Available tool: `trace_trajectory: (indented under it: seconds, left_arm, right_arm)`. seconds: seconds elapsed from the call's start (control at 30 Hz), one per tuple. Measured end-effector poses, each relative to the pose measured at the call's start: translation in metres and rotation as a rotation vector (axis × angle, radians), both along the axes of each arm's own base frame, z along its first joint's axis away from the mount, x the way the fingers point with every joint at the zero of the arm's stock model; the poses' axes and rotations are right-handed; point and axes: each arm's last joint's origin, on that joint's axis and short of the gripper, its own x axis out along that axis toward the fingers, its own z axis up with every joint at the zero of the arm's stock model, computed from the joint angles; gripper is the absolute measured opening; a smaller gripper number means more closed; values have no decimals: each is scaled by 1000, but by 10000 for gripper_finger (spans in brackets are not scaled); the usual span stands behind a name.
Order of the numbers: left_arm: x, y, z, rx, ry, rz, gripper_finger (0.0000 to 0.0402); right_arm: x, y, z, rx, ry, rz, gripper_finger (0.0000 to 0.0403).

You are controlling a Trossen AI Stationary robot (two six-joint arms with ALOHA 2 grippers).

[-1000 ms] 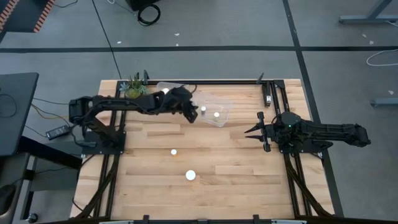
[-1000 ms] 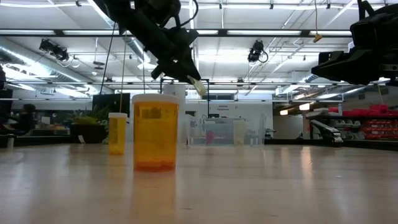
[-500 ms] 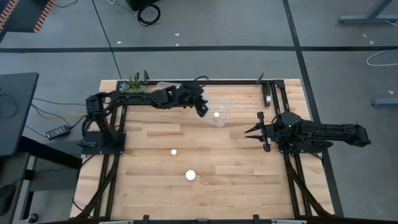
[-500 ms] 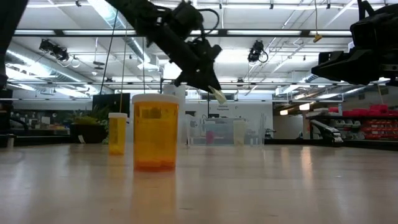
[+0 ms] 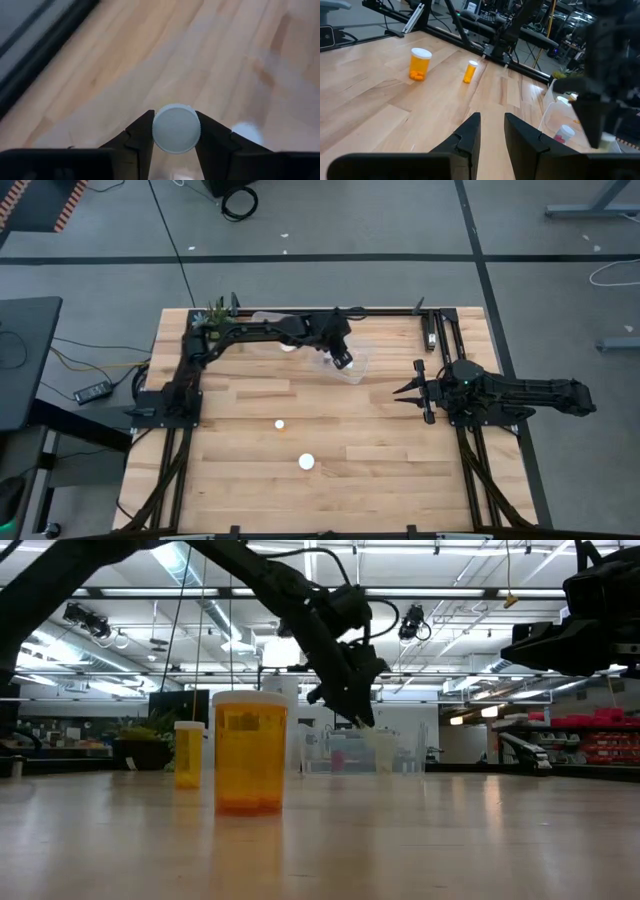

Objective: Pick and place medicine bottles into bin by pill shape (circle, oval)
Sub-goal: Put the yellow pill bottle into the right transparent bin

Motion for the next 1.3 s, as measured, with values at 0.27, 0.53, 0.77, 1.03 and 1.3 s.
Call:
trace_trajectory:
  seconds: [0.27, 0.53, 0.77, 1.03, 1.3]
  left_arm:
    - [-3, 2, -16, -9, 88, -37, 128]
    - [-6, 1, -19, -16, 135, -50, 137]
    - [-4, 1, -28, -15, 153, -64, 129]
    - [-4, 0, -30, -3, 166, -86, 151]
    - [-3, 0, -29, 8, 160, -98, 184]
  right_arm:
    - [0, 0, 0, 0, 0, 0, 93]
    - [0, 0, 0, 0, 0, 0, 93]
    - [0, 0, 0, 0, 0, 0, 93]
    - [0, 0, 0, 0, 0, 0, 93]
    - [0, 0, 0, 0, 0, 0, 93]
